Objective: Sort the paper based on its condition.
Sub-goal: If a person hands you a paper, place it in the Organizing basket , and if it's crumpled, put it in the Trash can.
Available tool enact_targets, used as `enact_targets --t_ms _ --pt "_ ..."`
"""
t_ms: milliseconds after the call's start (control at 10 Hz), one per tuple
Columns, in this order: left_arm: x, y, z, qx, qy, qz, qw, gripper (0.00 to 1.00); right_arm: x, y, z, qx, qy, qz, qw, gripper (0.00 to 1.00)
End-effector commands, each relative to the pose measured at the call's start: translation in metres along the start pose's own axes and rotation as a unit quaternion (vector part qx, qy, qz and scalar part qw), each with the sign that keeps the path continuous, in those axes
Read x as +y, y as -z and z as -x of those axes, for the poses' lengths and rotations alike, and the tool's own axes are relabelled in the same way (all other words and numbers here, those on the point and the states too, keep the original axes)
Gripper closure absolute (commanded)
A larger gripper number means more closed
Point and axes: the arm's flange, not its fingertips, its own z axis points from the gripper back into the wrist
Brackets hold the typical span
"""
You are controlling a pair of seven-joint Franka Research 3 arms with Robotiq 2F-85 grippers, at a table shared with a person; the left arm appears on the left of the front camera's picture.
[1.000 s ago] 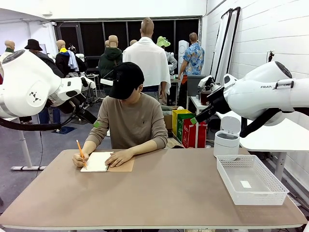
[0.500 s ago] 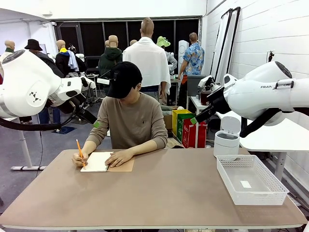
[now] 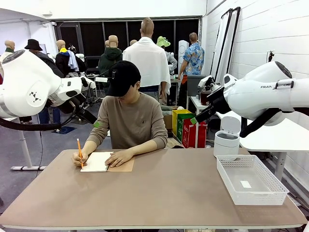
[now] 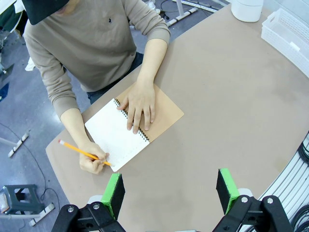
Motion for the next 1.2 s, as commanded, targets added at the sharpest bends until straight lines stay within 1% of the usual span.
enact_targets --t_ms 0,1100 --pt "0.0009 -0.0005 -0.0005 -0.006 0.001 0.003 1.0 0.0 0.0 0.001 0.0002 0.0 0.0 0.0 1.0 0.0" --pt "0.0009 -0.0005 -0.0005 -0.006 0.001 0.003 1.0 0.0 0.0 0.001 0.0002 0.0 0.0 0.0 1.0 0.0"
